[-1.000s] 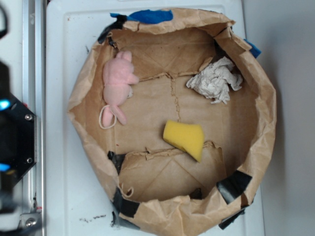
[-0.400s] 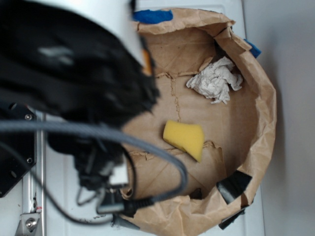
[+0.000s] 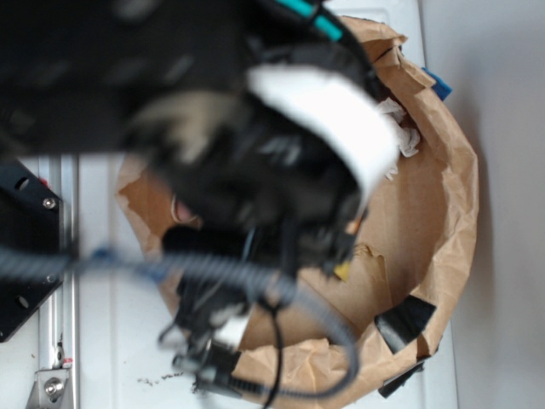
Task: Grab the rock.
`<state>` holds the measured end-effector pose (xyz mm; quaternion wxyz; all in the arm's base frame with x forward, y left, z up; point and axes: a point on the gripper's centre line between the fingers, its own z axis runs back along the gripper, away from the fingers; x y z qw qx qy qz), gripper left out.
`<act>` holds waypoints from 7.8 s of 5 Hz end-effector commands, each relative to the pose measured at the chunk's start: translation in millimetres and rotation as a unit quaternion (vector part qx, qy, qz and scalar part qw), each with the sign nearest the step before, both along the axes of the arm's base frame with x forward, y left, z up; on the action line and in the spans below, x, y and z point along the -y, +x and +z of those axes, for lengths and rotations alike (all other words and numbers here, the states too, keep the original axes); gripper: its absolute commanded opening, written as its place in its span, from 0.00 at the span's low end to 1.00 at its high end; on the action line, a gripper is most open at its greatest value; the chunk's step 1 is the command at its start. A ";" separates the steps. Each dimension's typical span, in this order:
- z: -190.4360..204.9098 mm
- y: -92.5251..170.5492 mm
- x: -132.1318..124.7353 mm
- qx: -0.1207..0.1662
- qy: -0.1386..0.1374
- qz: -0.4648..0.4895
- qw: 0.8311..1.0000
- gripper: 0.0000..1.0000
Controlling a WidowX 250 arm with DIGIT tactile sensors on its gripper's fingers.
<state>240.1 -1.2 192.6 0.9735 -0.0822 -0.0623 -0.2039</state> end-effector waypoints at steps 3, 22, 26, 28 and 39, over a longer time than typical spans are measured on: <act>-26.2 29.2 -18.9 0.081 0.044 -0.178 0.980 1.00; -122.3 41.9 62.2 0.188 -0.037 -0.492 0.849 1.00; -117.3 57.1 62.3 0.217 -0.054 -0.459 0.860 1.00; -127.1 58.2 72.6 0.205 -0.070 -0.469 0.856 1.00; -160.2 51.0 111.5 0.204 -0.123 -0.508 0.828 0.00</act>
